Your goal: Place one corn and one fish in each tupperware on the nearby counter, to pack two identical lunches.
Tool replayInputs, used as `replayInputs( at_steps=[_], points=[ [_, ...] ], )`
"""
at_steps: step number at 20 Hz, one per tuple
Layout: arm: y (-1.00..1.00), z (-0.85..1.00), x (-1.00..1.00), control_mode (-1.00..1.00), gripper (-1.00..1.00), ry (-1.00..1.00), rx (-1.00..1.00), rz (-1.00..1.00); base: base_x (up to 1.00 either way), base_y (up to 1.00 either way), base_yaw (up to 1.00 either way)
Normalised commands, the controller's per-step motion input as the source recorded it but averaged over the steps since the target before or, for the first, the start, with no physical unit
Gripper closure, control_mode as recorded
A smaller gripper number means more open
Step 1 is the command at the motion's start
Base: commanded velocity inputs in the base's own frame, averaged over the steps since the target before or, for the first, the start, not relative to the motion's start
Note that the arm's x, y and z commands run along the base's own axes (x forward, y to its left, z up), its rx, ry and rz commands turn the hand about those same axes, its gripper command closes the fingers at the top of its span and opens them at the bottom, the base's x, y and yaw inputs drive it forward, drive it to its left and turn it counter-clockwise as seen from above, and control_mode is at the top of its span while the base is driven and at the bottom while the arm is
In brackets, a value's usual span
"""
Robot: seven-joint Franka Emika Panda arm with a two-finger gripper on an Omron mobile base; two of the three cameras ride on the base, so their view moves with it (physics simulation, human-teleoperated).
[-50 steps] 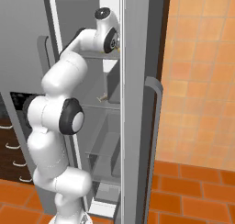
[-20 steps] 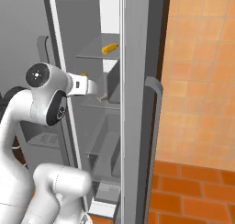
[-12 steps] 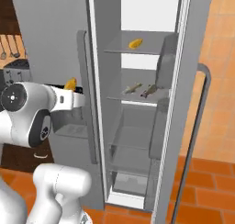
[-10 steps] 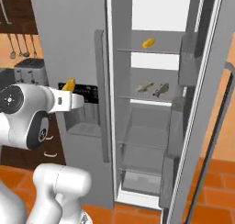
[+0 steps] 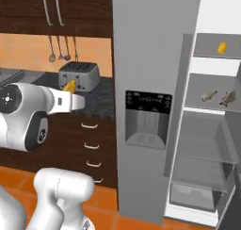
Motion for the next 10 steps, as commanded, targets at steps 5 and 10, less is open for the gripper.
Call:
replayInputs(
  at_steps=[5, 10],
  points=[
    [0.00, 0.00, 0.00, 1.00, 1.00, 0.00, 0.00, 0.00, 0.00, 1.00, 0.02],
    [0.00, 0.00, 0.00, 1.00, 1.00, 0.00, 0.00, 0.00, 0.00, 1.00, 0.01]
  ],
)
